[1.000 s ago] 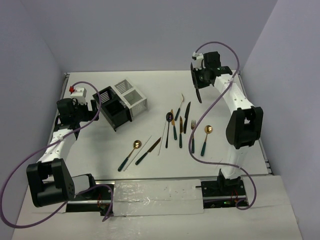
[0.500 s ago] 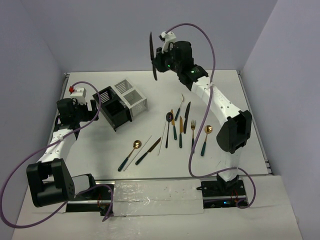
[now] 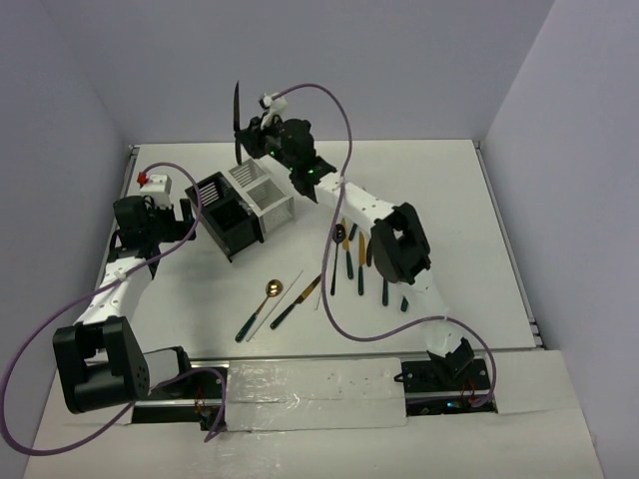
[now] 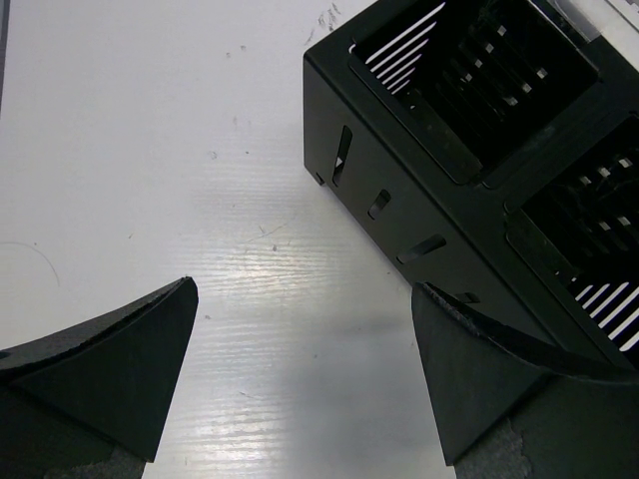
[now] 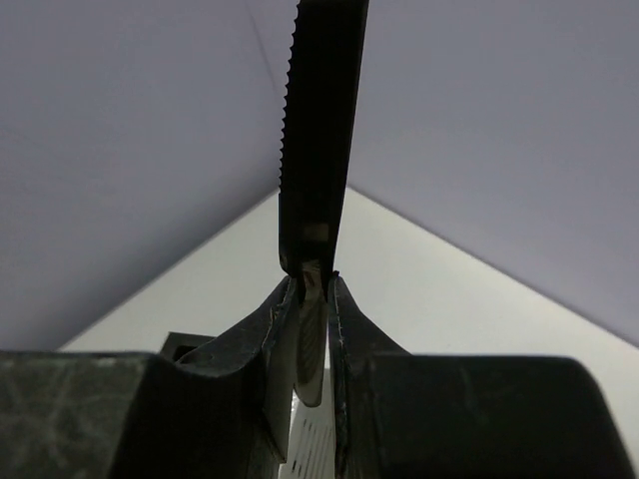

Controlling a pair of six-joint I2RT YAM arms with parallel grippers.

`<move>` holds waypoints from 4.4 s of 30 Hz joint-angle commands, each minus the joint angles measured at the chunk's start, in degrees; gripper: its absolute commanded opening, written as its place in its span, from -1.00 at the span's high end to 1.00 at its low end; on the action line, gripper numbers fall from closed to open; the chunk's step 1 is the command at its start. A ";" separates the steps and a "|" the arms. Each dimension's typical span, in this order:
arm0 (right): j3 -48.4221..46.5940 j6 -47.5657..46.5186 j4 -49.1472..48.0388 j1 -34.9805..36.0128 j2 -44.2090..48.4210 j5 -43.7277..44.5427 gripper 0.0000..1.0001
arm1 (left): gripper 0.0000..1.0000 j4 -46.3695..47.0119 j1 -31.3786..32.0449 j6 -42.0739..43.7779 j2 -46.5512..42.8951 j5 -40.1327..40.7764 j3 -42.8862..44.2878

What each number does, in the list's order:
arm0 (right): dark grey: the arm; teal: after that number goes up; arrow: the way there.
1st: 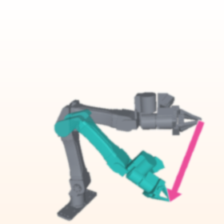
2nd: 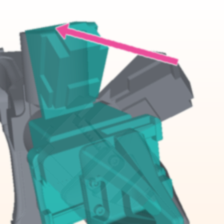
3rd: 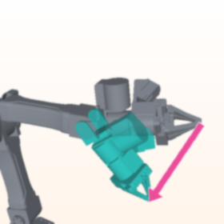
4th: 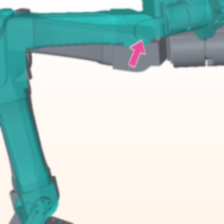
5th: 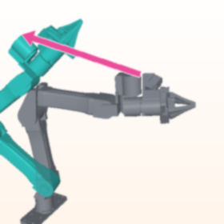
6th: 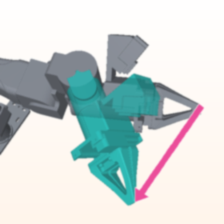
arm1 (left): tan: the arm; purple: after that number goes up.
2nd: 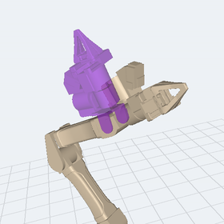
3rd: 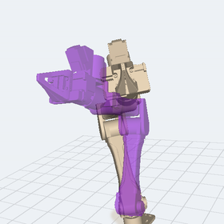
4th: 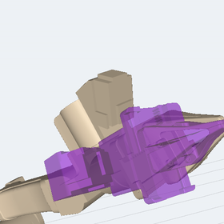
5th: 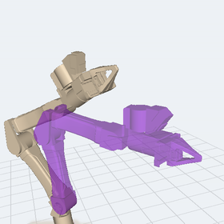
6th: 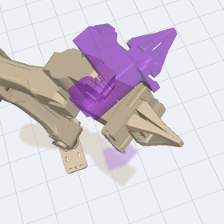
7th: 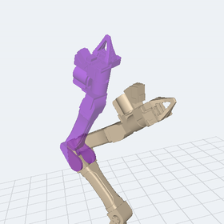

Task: Sort the eating utensils into containers

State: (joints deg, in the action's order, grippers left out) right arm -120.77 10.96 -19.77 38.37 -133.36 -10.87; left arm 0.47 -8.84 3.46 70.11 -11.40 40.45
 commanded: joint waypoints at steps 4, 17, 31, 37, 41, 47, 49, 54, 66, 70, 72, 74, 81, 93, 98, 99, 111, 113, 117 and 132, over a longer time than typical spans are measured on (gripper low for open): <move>-5.44 0.11 -8.36 1.36 -4.98 4.81 1.00 | -0.98 1.20 -0.39 0.67 -1.90 1.12 1.74; -5.09 -1.47 -1.68 2.67 -8.67 7.18 0.97 | -0.99 1.73 -0.39 0.67 -2.17 1.11 1.83; -1.57 0.56 -0.54 2.94 -5.60 9.29 0.28 | -0.99 1.29 -0.48 0.67 -2.61 0.94 2.18; -0.17 -0.15 -0.09 2.94 -1.47 8.41 0.08 | -0.99 1.11 -0.48 0.84 -2.34 1.29 2.36; 1.76 -1.20 2.62 2.94 4.06 7.80 0.01 | -0.99 0.76 -0.48 0.93 -2.69 1.29 2.53; 8.16 -4.72 21.93 2.15 18.99 4.99 -0.56 | -0.99 0.94 -0.39 1.37 -3.13 1.47 1.92; 11.68 -4.63 30.90 0.40 25.58 5.60 -0.65 | -0.99 0.85 -0.47 1.54 -3.22 1.38 1.83; 29.16 1.41 44.52 -6.19 41.91 7.98 -0.69 | -0.98 0.15 -0.39 1.98 -3.66 0.15 1.92; 57.92 8.55 62.30 -26.32 55.84 17.27 -0.27 | -0.99 -0.29 -0.39 2.42 -4.80 -1.96 1.39; 60.82 10.66 67.40 -27.73 53.30 20.79 -0.24 | -0.99 -0.29 -0.39 2.51 -5.24 -2.75 1.13; 61.79 12.06 68.90 -28.35 51.54 21.59 -0.23 | -0.99 -0.29 -0.48 2.42 -5.33 -2.93 1.21; 63.37 12.33 68.90 -28.79 49.18 18.80 -0.21 | -0.99 -0.29 -0.48 2.42 -5.33 -3.01 1.13; 66.80 11.98 66.97 -28.88 40.38 13.07 -0.11 | -0.99 -0.29 -0.39 2.42 -5.59 -3.19 1.04; 67.25 11.01 64.15 -28.88 38.33 13.86 1.00 | -0.99 -0.29 -0.39 2.42 -6.03 -2.40 1.04; 64.44 12.50 64.86 -27.48 49.03 25.07 1.00 | -0.98 -2.83 -0.47 2.78 -6.03 -3.36 2.00; 63.82 12.33 64.25 -26.34 51.33 27.03 1.00 | -0.97 -3.28 -0.39 2.86 -6.21 -3.63 2.27; 57.14 -3.56 8.44 1.06 65.17 28.72 1.00 | -0.88 -14.62 -0.48 6.03 -9.46 -13.13 10.09; 52.67 -6.99 2.31 3.72 58.06 27.58 1.00 | -0.90 -14.53 -0.47 5.68 -9.90 -10.85 9.65; 37.57 -7.53 1.39 5.84 41.46 21.61 1.00 | -0.92 -13.65 -0.56 4.97 -9.73 -5.40 7.90; 13.11 -15.00 17.92 5.84 9.79 19.40 1.00 | -0.93 -10.93 -0.74 5.06 -8.76 -3.19 5.43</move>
State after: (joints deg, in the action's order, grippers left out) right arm -106.02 -1.72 -1.89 44.47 -124.38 7.35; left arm -12.34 -9.17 8.23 61.14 -14.81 45.71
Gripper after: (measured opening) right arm 0.179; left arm 0.966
